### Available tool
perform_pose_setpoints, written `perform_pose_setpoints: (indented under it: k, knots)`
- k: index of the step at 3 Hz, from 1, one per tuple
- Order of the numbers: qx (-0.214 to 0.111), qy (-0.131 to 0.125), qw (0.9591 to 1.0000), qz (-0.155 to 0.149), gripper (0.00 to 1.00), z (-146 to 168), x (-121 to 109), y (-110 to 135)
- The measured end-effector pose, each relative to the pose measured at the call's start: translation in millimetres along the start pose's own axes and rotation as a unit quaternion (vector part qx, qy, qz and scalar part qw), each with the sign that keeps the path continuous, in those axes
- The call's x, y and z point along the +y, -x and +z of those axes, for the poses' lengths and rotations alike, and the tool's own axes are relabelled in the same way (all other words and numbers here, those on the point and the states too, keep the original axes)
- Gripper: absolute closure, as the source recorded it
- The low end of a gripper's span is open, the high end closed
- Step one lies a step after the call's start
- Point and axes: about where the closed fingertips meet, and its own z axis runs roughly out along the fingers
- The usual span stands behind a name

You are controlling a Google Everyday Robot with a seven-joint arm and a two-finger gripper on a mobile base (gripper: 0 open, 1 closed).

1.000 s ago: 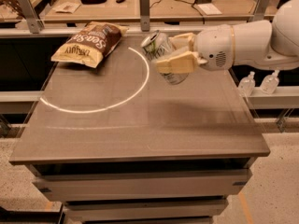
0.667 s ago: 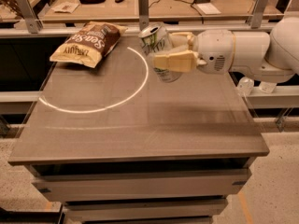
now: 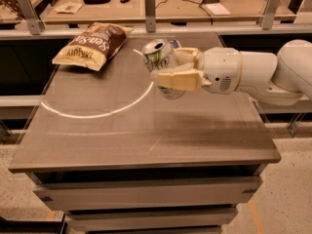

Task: Place 7up can upright

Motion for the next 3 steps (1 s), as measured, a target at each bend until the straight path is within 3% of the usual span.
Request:
perform_pose_setpoints:
  k: [1, 2, 3]
  knots:
    - [-0.005, -0.012, 0.9999, 0.008, 1.00, -2.1, 0.9, -11.6]
    - [-0.033, -0.031, 0.9989, 0.010, 1.00, -9.4, 0.6, -40.4]
    - [-0.063, -0.042, 0.9970, -0.012, 1.00, -13.2, -1.8, -68.0]
